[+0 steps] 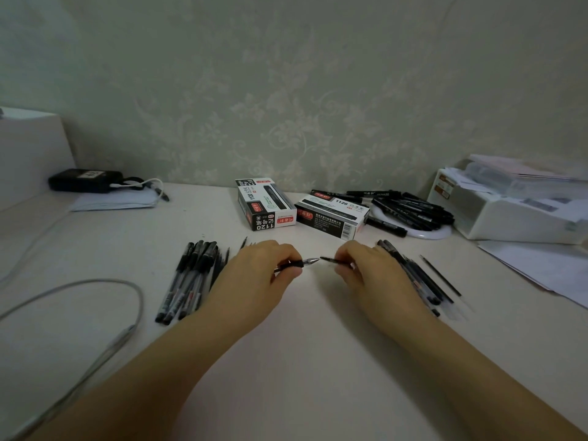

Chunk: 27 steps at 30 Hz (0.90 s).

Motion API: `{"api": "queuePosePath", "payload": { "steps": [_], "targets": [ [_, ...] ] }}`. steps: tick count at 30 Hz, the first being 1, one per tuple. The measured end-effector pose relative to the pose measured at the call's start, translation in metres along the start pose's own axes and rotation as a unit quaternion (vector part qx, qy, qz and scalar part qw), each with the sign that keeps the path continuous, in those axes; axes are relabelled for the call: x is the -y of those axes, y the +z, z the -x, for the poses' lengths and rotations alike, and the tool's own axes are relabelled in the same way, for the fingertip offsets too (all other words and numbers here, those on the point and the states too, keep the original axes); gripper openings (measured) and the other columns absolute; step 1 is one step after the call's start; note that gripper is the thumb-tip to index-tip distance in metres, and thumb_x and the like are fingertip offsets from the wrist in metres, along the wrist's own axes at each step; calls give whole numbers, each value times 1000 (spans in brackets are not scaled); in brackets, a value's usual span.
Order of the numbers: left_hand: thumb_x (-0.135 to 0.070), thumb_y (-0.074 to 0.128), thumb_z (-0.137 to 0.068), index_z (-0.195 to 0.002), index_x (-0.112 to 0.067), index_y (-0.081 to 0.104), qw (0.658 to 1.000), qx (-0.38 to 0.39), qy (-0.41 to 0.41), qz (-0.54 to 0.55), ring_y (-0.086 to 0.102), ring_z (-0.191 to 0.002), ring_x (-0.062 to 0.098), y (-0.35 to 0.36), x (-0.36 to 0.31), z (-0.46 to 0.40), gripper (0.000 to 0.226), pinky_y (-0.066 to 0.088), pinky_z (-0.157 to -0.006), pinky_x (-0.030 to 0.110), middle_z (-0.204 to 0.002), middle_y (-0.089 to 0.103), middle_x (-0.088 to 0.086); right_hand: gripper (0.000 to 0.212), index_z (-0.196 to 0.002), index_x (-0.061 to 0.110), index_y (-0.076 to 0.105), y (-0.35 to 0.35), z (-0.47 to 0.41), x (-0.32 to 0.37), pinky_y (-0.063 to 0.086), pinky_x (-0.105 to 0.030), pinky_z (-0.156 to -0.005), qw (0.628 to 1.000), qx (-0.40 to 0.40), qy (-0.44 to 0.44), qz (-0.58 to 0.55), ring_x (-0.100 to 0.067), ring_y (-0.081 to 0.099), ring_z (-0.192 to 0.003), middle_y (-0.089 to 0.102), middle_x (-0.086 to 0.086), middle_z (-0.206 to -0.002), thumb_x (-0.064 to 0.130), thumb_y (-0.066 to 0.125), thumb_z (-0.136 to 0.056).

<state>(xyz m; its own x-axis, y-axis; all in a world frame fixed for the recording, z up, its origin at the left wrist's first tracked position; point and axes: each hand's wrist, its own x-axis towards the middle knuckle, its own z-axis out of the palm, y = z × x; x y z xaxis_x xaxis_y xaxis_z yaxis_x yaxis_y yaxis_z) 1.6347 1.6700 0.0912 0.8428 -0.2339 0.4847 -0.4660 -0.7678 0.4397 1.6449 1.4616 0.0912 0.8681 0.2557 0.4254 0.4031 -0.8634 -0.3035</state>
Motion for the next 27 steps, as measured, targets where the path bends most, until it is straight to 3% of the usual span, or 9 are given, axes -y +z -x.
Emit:
{"api": "queuePosePath", "payload": {
  "steps": [8,13,18,21,27],
  "targets": [
    [-34,58,-93,-102,-31,67,1000,18,11,-6,54,-82,6,-1,-1,0,13,45,-76,23,-89,61,-12,11,-108,22,62,-5,4,7,45,-33,-82,995,3,-77,-67,-12,52,-94,62,11,-101,25,57,-98],
    [-35,66,-88,-99,-31,61,999,21,-13,39,59,-79,0,-1,-3,0,13,43,-68,10,-85,61,-17,12,-107,21,64,-2,2,7,48,-27,-79,988,13,-105,-108,-7,56,-90,63,10,-98,21,61,-96],
    [-31,70,-85,-82,-30,50,999,15,17,35,55,-75,2,-2,-5,-1,20,43,-64,14,-77,57,-15,16,-94,32,71,0,2,2,54,-23,-77,957,53,-9,-287,-8,67,-81,72,8,-86,17,71,-89],
    [-30,69,-85,-80,-27,51,998,21,48,30,52,-73,6,-4,-6,0,19,42,-64,20,-76,56,-12,16,-93,28,73,0,3,0,56,-26,-78,922,80,25,-377,-11,68,-77,74,1,-84,13,74,-87],
    [-26,68,-86,-75,-25,46,996,36,82,15,47,-68,8,-8,-7,-2,25,36,-60,22,-69,50,-10,13,-94,18,73,-1,4,2,58,-33,-80,912,91,45,-397,-15,69,-76,74,-5,-82,9,75,-85]
  ]
}}
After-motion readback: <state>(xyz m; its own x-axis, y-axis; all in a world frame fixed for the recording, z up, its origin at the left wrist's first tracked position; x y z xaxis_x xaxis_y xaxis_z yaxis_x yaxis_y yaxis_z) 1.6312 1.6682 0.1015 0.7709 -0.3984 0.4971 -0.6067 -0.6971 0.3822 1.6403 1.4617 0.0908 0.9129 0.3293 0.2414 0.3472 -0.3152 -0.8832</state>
